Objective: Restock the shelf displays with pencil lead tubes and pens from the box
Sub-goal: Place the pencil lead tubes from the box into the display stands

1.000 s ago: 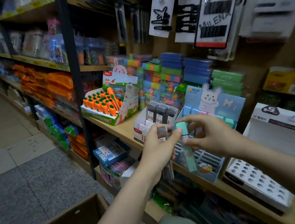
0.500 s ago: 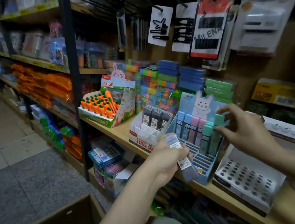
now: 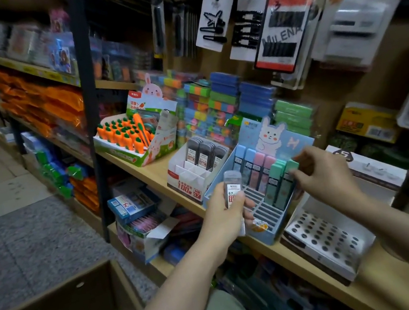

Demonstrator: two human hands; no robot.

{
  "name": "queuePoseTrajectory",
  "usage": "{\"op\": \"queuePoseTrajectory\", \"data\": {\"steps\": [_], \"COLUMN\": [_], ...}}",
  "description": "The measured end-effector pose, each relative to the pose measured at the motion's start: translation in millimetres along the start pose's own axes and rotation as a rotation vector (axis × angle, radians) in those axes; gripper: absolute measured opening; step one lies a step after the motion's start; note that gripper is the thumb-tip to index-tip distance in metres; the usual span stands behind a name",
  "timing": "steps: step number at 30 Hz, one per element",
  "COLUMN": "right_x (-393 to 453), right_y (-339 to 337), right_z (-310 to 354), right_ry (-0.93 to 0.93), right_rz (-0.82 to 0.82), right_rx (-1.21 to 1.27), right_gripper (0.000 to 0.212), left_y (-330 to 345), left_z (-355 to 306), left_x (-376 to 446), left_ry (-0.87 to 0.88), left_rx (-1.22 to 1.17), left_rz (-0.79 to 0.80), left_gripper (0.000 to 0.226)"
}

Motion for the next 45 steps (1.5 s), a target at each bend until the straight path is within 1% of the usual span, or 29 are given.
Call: {"op": "queuePoseTrajectory", "data": {"steps": [3,6,8,10,16,17,19,20,22,23,24,26,28,29,31,33,35,38,40,42,45], "right_x": [-0.3,-3.6,-4.6,-4.2,-3.4,-3.5,-2.7,-0.9,2.9,4.2,5.9,12.0,21.7,29.2,50.3,71.1,86.7,99.8,103.9,106.5,107.8], "right_y": [6.0,8.5,7.9,7.7,3.3,-0.7,-8.4,-5.8,14.0,24.5,32.4,42.6,47.1,45.3,35.7,27.0,28.0,41.0,52.4,64.0,78.7], "right_z": [-0.2,6.1,12.2,17.0,26.4,30.8,45.7,54.8,74.6,83.0,89.8,99.3,102.3,103.4,101.4,99.4,100.6,106.4,110.1,113.1,115.7], "right_ry": [0.009,-0.038,-0.087,-0.115,-0.149,-0.168,-0.179,-0.159,-0.105,-0.091,-0.088,-0.074,-0.064,-0.072,-0.096,-0.108,-0.134,-0.193,-0.22,-0.244,-0.277], "right_rz": [0.044,0.027,0.005,0.003,0.04,0.018,-0.013,0.027,0.205,0.27,0.302,0.315,0.314,0.288,0.177,0.056,-0.019,-0.067,-0.062,-0.04,0.001], "right_rx": [-0.004,-0.093,-0.164,-0.225,-0.304,-0.274,-0.093,0.032,0.235,0.268,0.267,0.297,0.389,0.402,0.348,0.314,0.289,0.197,0.162,0.123,0.042], "right_gripper": [0.02,0.027,0.03,0.03,0.029,0.03,0.028,0.028,0.033,0.036,0.035,0.027,0.021,0.02,0.02,0.02,0.02,0.018,0.017,0.016,0.016], "left_y": [-5.2,-6.1,-6.9,-8.5,-11.2,-11.5,-11.6,-11.3,-10.7,-11.7,-14.0,-23.3,-39.8,-52.0,-81.7,-107.1,-118.8,-113.3,-107.1,-104.2,-104.9], "left_z": [7.1,11.1,9.2,6.2,-0.3,-1.9,-7.0,-10.3,-16.3,-17.8,-18.6,-19.0,-20.1,-20.9,-21.0,-19.0,-15.7,-10.9,-6.9,-3.4,-0.5], "left_x": [2.1,0.4,-1.2,-3.0,-6.2,-5.7,-2.5,-0.4,3.9,6.6,9.5,16.2,24.1,28.5,36.8,43.2,49.5,60.9,67.9,74.2,81.0], "left_ry": [-0.063,-0.102,-0.065,-0.035,0.001,0.011,0.033,0.043,0.061,0.069,0.078,0.108,0.159,0.189,0.219,0.206,0.179,0.163,0.15,0.134,0.137], "left_rx": [-0.024,-0.053,-0.011,-0.019,-0.038,-0.035,-0.032,-0.034,-0.022,0.003,0.035,0.11,0.194,0.22,0.256,0.319,0.399,0.569,0.659,0.675,0.642], "left_rz": [-0.028,-0.022,-0.017,-0.025,-0.041,-0.039,-0.024,-0.011,0.019,0.029,0.033,0.024,-0.025,-0.078,-0.234,-0.375,-0.425,-0.356,-0.31,-0.288,-0.3], "left_gripper": [0.01,0.01,0.009,0.014,0.016,0.017,0.016,0.015,0.014,0.015,0.017,0.018,0.016,0.015,0.016,0.025,0.041,0.086,0.109,0.121,0.129]}}
Point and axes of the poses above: each hand's wrist, its own x-axis towards the middle knuckle, its own y-axis out of the palm, z = x × y, the point moved 8 cm from there along x, towards the middle knuckle, and after that the axes turned 2 degrees about -y, right-handed, at the moved point
